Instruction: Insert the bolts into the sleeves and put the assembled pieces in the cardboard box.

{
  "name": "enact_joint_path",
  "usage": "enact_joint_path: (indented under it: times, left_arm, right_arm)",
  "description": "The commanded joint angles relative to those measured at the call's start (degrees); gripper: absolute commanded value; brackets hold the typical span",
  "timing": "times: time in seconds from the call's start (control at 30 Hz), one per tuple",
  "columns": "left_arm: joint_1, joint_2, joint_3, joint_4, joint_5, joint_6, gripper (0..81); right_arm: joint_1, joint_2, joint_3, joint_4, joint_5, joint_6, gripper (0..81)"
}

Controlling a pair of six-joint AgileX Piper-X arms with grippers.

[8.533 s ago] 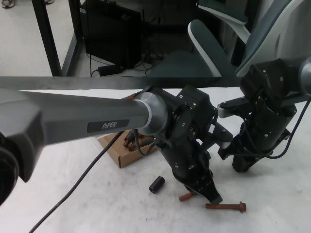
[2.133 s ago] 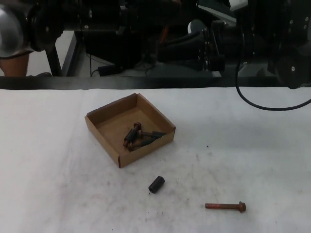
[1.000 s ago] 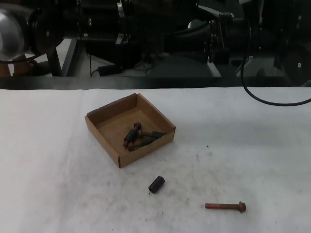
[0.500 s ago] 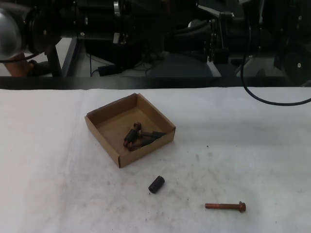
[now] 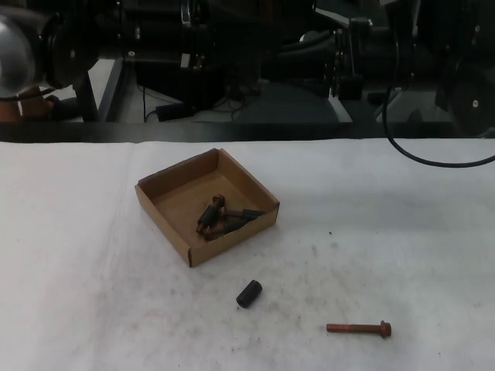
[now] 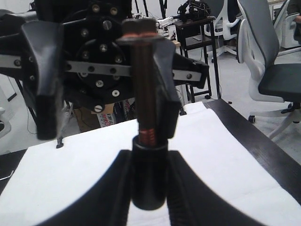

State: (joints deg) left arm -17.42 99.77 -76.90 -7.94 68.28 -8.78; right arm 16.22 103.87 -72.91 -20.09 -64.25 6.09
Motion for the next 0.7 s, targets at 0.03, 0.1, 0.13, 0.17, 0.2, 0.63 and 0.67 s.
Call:
enact_joint_path:
  times: [0.03, 0.1, 0.13, 0.17, 0.2, 0.63, 0.67]
  left_arm:
    - [-0.42, -0.28, 0.01, -2.73, 2.14, -1.07, 51.4]
    - [-0.42, -0.28, 0.01, -3.56, 2.13, -2.05, 51.4]
    - [-0.42, -0.28, 0.01, -3.94, 2.3, -2.06, 51.4]
    - [-0.42, -0.28, 0.01, -4.33, 2.45, -2.48, 51.4]
    - [-0.42, -0.28, 0.01, -4.99, 2.59, -3.09, 51.4]
    - [-0.42, -0.28, 0.01, -6.52, 3.47, -4.51, 51.2]
    - [-0.42, -0.28, 0.01, -6.52, 3.47, -4.51, 51.2]
  right_arm:
    - [-0.37, 0.27, -1.0, -1.17, 1.34, -0.07, 0.2]
    - [-0.37, 0.27, -1.0, -1.17, 1.05, -0.07, 0.2]
    - [-0.37, 0.27, -0.84, -1.17, 1.64, -0.45, 0.2]
    - [-0.37, 0.61, -0.75, -1.17, 2.11, -0.47, 0.2]
    - [-0.37, 0.97, -0.75, -1.17, 2.16, -0.47, 0.2]
    - [0.16, 2.17, -0.25, -0.28, 0.97, -0.47, 0.2]
    - [0.16, 2.2, -0.25, -0.28, 0.97, -0.47, 0.2]
